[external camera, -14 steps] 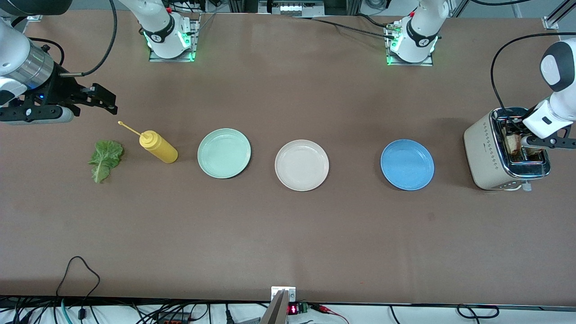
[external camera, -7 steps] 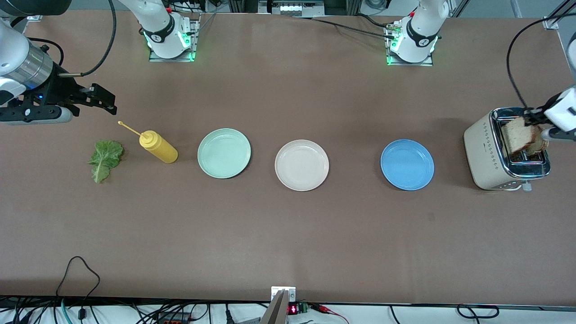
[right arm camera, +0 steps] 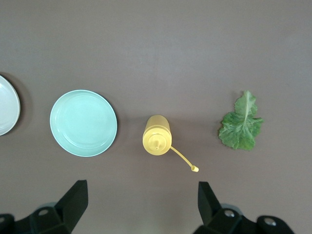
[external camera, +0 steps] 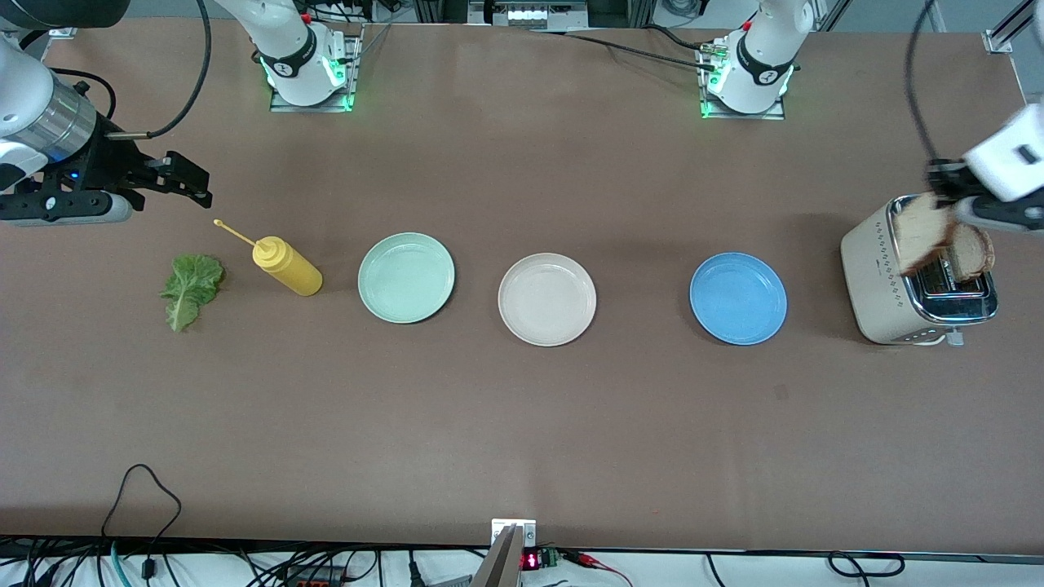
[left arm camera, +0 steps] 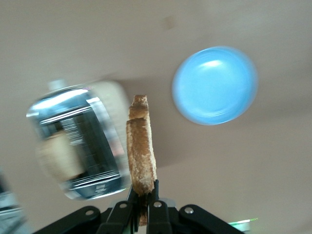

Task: Make sandwich in beige plate with both arms
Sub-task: 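Lift the bread slice and carry it to the beige plate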

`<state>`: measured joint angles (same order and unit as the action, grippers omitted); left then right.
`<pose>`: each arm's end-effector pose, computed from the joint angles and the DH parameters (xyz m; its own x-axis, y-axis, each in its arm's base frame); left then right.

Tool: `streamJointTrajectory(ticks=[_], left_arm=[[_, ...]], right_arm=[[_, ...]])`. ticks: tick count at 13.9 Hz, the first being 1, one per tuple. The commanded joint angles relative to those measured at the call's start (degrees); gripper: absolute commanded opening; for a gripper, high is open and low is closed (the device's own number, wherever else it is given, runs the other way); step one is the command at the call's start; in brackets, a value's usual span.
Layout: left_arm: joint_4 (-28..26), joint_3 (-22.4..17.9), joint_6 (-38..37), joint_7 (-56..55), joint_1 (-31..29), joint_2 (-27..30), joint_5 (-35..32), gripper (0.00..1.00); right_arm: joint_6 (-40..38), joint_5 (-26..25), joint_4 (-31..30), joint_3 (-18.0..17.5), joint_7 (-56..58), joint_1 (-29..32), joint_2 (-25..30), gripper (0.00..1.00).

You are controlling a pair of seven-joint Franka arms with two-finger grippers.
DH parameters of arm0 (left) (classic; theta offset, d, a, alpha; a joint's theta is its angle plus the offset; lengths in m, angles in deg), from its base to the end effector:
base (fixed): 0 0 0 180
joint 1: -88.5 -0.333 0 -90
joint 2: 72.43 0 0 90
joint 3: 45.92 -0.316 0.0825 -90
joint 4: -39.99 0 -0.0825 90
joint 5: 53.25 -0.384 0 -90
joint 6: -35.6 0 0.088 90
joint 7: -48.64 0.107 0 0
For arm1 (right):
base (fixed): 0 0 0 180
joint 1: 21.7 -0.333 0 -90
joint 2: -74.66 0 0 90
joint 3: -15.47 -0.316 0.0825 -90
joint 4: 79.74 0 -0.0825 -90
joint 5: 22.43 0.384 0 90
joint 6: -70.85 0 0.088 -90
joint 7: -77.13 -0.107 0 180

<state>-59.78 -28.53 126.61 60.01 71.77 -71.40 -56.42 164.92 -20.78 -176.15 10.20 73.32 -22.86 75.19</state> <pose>0.5419 -0.0016 0.5555 0.9674 -0.2081 -0.1445 -0.2148 -0.9761 -0.0322 0.5508 0.0652 0.5828 0.9985 0.0436 -0.0334 0.0428 -0.9988 -0.0256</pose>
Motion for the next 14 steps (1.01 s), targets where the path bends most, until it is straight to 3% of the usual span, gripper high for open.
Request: streamJointTrajectory(ticks=[1,3,4,7,9,10,11,14], left_arm=[[1.60,4.31,2.48,-10.18,-0.24,-6.29,10.34,0.01],[1.68,8.17,7.66,-14.08,-0.15,-11.64,17.80,0.01],[1.68,9.58,10.38,-14.18,-0.06,-14.37,25.15,0.01],[0.64,10.12,18.81,-13.92,3.52,-21.23,43.17,0.01],[-2.61,10.82,29.69,-11.39,6.34,-24.49,54.45,0.06],[-3.84,11.26,34.36,-6.32,8.18,-26.68,58.24,0.11],[-4.98,11.44,38.58,-1.13,9.33,-28.70,63.76,0.00],[-8.93,11.70,43.63,23.28,12.59,-33.19,87.29,0.00]], right_arm=[[0.06,-0.24,-0.45,0.09,-0.32,-0.25,0.43,1.00],[0.06,-0.24,-0.54,0.09,-0.32,-0.25,0.43,1.00],[0.06,-0.24,-0.54,0.09,-0.32,-0.25,0.43,1.00],[0.06,-0.24,-0.71,0.09,-0.32,-0.16,0.43,1.00],[-0.03,-0.24,-0.98,0.18,0.29,0.10,0.35,1.00],[-0.12,-0.24,-0.98,0.18,0.73,0.45,0.17,1.00],[-0.12,-0.24,-0.89,0.70,2.38,0.72,-0.18,1.00],[0.23,-0.24,-0.80,1.67,10.99,4.57,-2.81,1.00]])
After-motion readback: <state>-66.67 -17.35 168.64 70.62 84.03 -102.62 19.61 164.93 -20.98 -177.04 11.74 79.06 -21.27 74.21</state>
